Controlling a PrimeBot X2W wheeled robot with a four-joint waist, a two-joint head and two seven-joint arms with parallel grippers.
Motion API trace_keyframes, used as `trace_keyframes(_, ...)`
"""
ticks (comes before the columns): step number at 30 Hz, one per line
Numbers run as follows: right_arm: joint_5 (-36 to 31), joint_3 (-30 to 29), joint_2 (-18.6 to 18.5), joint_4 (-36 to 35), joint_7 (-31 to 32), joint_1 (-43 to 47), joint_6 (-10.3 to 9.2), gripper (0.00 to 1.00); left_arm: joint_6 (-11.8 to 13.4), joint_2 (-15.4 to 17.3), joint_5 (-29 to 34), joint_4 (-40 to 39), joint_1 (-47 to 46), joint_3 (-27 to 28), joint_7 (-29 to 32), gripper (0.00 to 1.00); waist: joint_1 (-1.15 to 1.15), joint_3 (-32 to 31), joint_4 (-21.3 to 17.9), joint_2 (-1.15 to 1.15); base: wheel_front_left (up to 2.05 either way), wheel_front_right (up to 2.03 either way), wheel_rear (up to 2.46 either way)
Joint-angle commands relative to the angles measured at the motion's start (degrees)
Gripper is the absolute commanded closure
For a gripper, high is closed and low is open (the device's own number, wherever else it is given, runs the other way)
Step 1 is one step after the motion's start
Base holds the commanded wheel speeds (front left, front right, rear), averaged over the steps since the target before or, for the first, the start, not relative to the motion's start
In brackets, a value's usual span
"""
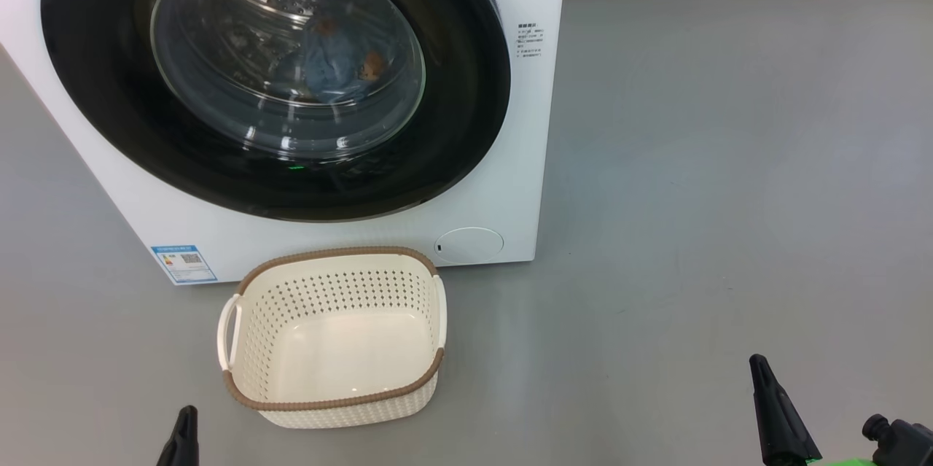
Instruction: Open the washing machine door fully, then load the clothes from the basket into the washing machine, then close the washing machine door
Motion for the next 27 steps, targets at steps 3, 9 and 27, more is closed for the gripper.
trace_keyframes(3, 3.42, 0.26, -0.91, -0.79, 0.73, -2.76, -0.10, 1.00, -0.05, 0.46, -3.12, -0.48, -2.83, 1.32, 0.80, 1.00, -0.01, 0.03, -0.10, 0.00, 0.00, 0.00, 0.00)
trace_keyframes(9, 6.60, 0.22, -1.02, -0.26, 1.51, -3.33, -0.12, 1.00, -0.05, 0.19, -5.95, 0.02, -3.50, 1.59, 1.58, 1.00, -0.01, 0.06, -0.22, 0.00, 0.00, 0.00, 0.00)
trace_keyframes(27, 17.89, -0.05, -1.33, 1.66, 4.41, -5.40, -0.16, 1.00, -0.08, -0.85, -16.05, 1.87, -5.95, 2.66, 4.46, 1.00, -0.01, 0.18, -0.64, 0.00, 0.00, 0.00, 0.00)
